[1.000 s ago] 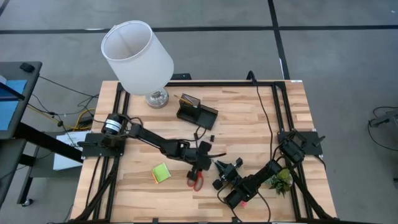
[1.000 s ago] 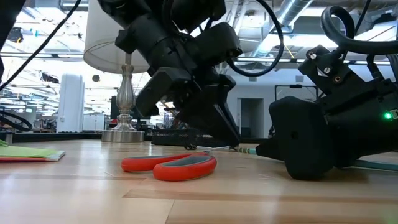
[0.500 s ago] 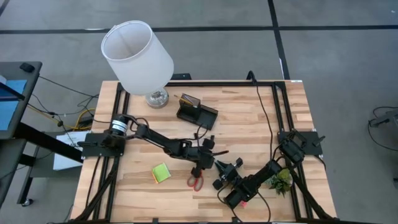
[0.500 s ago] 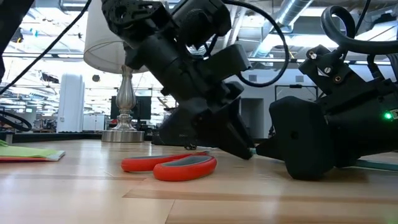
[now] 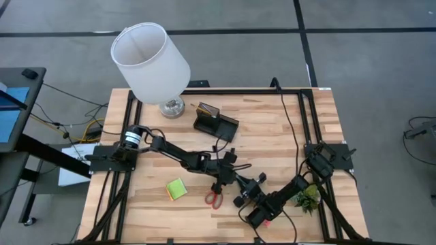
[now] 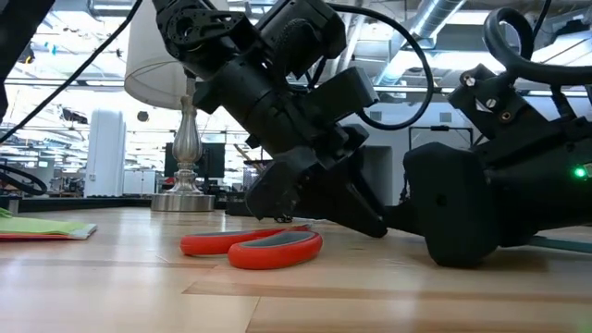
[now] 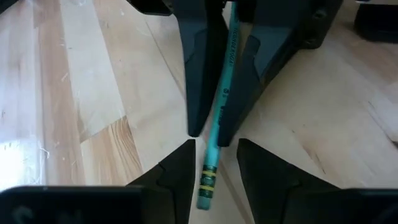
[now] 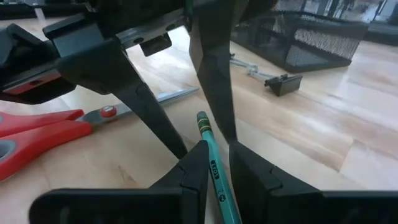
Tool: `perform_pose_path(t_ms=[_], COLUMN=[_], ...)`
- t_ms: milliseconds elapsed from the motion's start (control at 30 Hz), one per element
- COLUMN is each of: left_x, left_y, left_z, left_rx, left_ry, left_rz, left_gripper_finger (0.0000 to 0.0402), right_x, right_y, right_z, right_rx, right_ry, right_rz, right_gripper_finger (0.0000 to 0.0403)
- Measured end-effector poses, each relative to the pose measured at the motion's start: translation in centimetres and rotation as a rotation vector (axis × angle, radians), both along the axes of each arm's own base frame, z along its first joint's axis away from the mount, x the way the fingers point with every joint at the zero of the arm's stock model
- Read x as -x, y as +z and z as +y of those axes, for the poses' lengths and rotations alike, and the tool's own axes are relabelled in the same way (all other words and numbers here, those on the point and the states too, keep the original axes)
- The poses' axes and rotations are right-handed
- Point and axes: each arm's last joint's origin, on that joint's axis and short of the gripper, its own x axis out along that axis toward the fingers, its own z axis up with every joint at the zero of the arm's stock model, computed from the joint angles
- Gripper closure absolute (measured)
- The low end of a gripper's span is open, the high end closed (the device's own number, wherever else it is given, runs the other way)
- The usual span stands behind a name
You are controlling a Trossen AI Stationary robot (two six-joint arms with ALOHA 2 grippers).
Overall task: Pick and place office supplies into organizer
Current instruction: Put the light blue pencil into the black desk organizer
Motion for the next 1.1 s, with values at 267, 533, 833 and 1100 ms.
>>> perform_pose_path(t_ms=[267, 533, 833, 1100], left_x=[0.1, 0.1, 0.4, 2.8], left_y=[-0.2, -0.2, 0.8, 6.9], left_z=[0.1, 0.2, 0.3, 1.8], left_rx=[0.024, 0.004, -0.029, -0.518], left_ry=[-0.01, -0.001, 0.075, 0.175], left_rz=[0.025, 0.017, 0.01, 0.041], left_gripper_finger=[0.0357, 0.038, 0.0391, 0.0391], right_x=[0.1, 0.2, -1.0, -0.8], right_y=[0.1, 0.1, 4.1, 12.5], right_z=[0.3, 0.4, 1.8, 2.9], right_rx=[0.002, 0.011, 0.09, 0.179], right_ry=[0.006, 0.017, 0.089, 0.206], right_rz=[-0.014, 0.002, 0.069, 0.116], right_gripper_finger=[0.0351, 0.0348, 0.0237, 0.0202])
